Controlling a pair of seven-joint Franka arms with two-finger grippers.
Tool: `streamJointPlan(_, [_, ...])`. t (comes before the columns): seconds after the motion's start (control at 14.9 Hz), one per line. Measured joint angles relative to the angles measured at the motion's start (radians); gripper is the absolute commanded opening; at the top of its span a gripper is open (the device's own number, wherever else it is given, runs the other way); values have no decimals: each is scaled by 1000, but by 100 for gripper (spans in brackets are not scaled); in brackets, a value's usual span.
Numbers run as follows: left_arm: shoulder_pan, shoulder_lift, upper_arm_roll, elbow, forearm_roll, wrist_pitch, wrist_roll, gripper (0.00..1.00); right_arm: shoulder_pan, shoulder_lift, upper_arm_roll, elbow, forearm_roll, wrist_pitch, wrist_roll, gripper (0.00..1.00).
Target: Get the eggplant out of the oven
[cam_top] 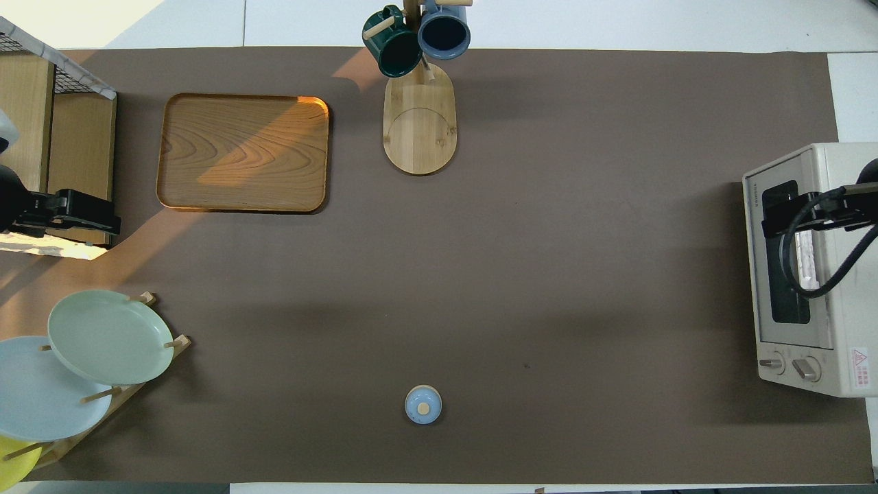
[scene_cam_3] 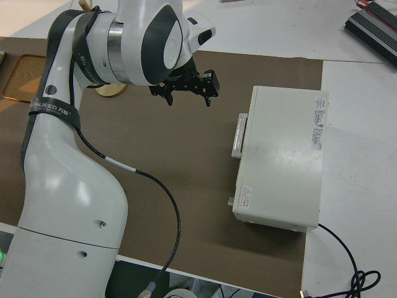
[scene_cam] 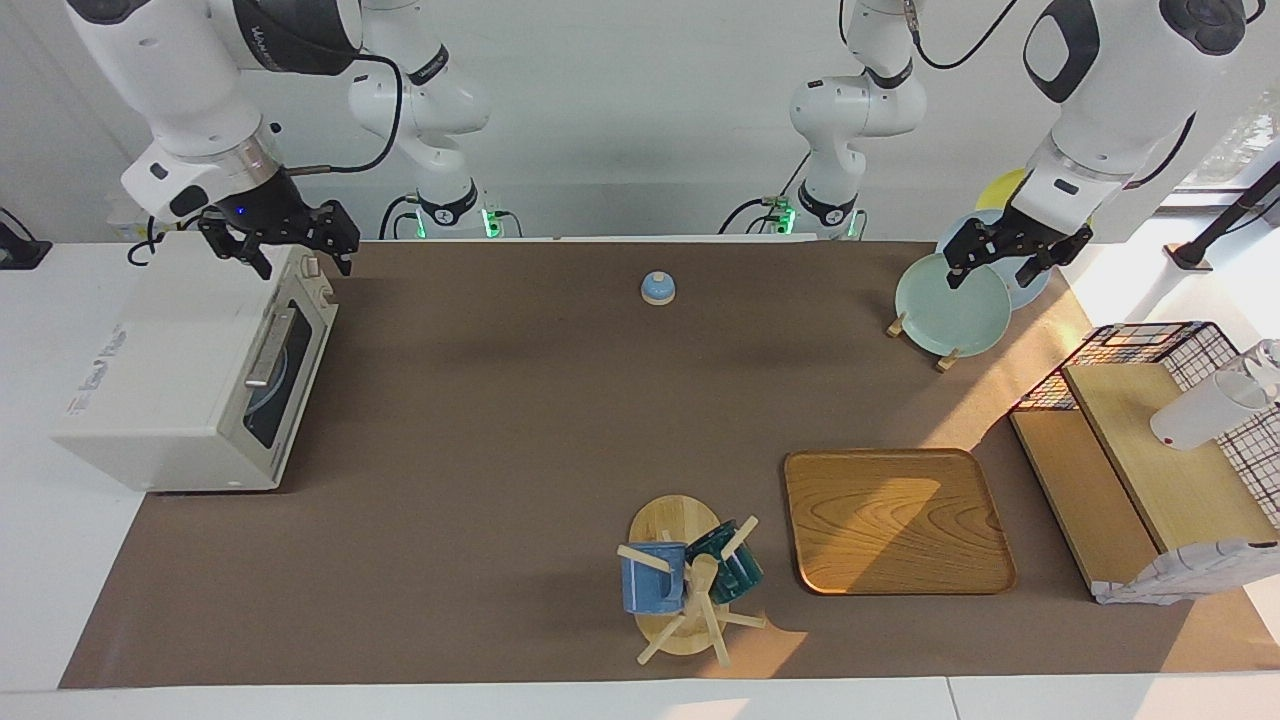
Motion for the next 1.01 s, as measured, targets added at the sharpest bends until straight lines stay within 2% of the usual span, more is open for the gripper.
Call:
streamJointPlan(0.54, [0, 0, 0, 0, 0, 0, 0, 100, 0, 0, 2, 0, 0, 0, 4, 100])
streamJointPlan(0.6, [0, 0, 0, 0, 0, 0, 0, 100, 0, 0, 2, 0, 0, 0, -3, 78])
streamJointPlan(0.67, [0, 0, 0, 0, 0, 0, 0, 100, 1, 0, 3, 0, 0, 1, -19, 34])
streamJointPlan(0.74, [0, 0, 0, 0, 0, 0, 0, 100, 1, 0, 4, 0, 0, 1, -39, 1])
streamJointPlan(1.01, [0, 0, 0, 0, 0, 0, 0, 100, 0, 0, 4, -12, 0, 3, -94, 0])
